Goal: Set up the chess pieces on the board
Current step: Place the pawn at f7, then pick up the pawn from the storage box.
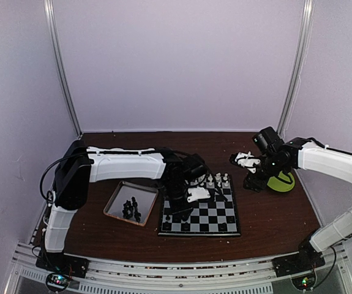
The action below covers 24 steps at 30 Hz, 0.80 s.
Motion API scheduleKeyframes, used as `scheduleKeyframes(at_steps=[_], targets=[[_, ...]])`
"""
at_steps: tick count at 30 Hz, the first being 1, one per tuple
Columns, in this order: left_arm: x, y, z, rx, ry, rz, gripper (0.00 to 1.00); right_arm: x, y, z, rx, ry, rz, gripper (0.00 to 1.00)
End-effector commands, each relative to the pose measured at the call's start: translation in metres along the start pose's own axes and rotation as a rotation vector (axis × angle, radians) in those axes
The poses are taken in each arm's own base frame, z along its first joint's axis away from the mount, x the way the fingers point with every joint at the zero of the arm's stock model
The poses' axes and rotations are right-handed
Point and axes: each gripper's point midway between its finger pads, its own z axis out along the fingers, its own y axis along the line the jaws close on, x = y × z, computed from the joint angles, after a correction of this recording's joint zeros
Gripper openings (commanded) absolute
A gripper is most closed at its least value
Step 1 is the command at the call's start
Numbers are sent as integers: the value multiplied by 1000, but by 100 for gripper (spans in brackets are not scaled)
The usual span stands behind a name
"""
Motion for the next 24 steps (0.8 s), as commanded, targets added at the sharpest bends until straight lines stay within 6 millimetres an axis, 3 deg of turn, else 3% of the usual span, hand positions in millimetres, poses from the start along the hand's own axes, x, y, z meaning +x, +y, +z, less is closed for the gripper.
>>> scheduleKeyframes(at_steps=[1,6,11,14,18,21,24], targets=[[-18,5,-20,-47,-58,16,22,5,1,3,-12,18,3,59],[-22,11,-57,-80,-116,12,27,4,1,4,-16,18,3,59],[-1,42,-107,-190,-164,-78,27,4,3,5,-26,23,2,60],[26,74,-130,-274,-182,-208,28,4,4,6,-34,25,1,59],[84,117,-138,-367,-164,-444,30,4,5,6,-41,26,0,59],[127,137,-132,-386,-141,-617,29,4,5,7,-41,27,1,59],[156,143,-120,-388,-114,-709,29,4,6,7,-46,28,1,59]])
